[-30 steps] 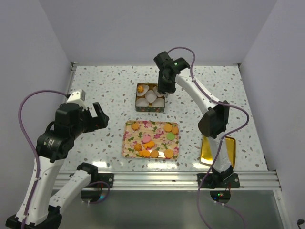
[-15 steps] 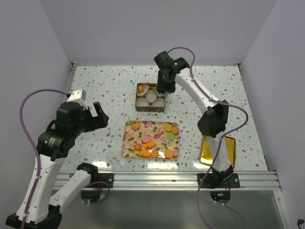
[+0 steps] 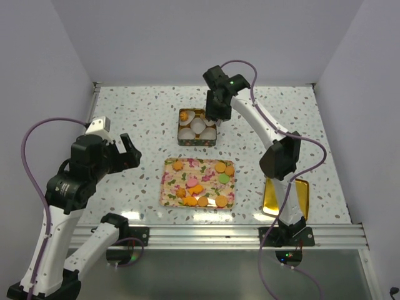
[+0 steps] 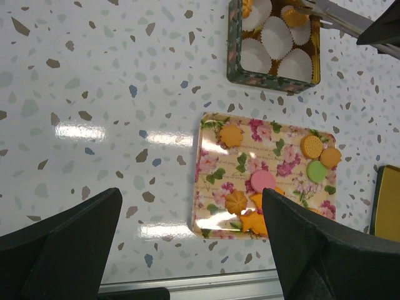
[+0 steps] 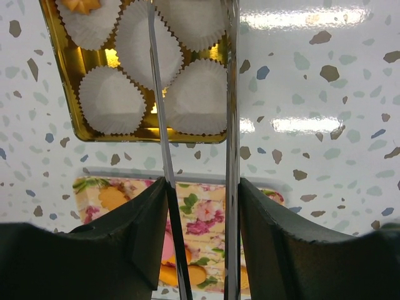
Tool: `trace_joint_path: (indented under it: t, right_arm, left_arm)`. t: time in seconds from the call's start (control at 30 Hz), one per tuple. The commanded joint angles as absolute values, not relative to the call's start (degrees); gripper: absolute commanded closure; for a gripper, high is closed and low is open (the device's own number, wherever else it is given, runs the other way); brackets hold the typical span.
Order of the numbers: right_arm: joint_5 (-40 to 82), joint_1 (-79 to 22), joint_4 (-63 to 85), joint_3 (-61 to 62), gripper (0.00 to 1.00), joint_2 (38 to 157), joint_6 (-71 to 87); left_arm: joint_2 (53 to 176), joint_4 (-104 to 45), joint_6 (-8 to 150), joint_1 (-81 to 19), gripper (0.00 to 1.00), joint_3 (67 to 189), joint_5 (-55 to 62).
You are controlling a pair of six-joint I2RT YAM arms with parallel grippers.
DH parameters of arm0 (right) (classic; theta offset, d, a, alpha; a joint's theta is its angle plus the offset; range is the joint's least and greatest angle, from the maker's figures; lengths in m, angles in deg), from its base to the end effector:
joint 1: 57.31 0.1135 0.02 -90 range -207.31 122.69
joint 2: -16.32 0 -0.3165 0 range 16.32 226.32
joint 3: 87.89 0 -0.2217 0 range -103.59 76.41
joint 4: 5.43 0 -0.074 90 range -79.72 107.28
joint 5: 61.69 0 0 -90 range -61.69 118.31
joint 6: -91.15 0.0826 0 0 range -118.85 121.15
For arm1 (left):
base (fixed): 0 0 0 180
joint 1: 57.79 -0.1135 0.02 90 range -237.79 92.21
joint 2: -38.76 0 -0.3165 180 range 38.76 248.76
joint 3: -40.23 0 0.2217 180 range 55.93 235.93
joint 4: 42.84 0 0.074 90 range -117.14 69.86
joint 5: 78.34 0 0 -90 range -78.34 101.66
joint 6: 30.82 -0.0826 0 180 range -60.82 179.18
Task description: Pack the cookies
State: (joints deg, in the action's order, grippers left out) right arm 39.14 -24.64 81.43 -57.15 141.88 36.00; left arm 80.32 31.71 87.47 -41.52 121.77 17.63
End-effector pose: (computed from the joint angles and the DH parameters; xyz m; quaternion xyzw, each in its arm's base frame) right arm 0.4100 0.2445 0.3217 0.0403 0.9678 0.0521 0.2431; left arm 0.0808 -0.0146 0.3773 -0.1166 0.8767 -0.1334 0.4472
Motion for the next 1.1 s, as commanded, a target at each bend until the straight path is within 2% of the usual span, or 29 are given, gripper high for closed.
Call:
trace_joint_path:
  t: [0.0, 0.27, 0.47, 0.83, 1.07]
  right_arm:
    - [39.47, -24.96, 80.68, -57.01, 0.50, 137.35, 35.52]
    - [39.38, -24.35, 80.15, -52.71, 0.51, 129.63, 36.31]
    - [40.61, -19.96, 79.71, -44.72, 0.52, 121.80, 37.53]
    - [41.76, -2.38, 73.57, -13.87, 0.53, 103.17, 50.01]
    - [41.76, 4.47, 73.56, -9.90, 0.54, 105.87, 53.53]
  left_arm:
    - [79.37, 32.27, 87.13, -41.09, 0.00, 124.22, 18.25]
    - [77.43, 34.74, 87.39, -41.09, 0.00, 125.19, 19.04]
    - [76.47, 35.09, 88.18, -41.09, 0.00, 124.40, 18.34]
    - [73.57, 35.88, 89.23, -41.09, 0.00, 121.94, 17.72]
    - [72.51, 35.62, 90.11, -41.09, 0.00, 120.09, 16.49]
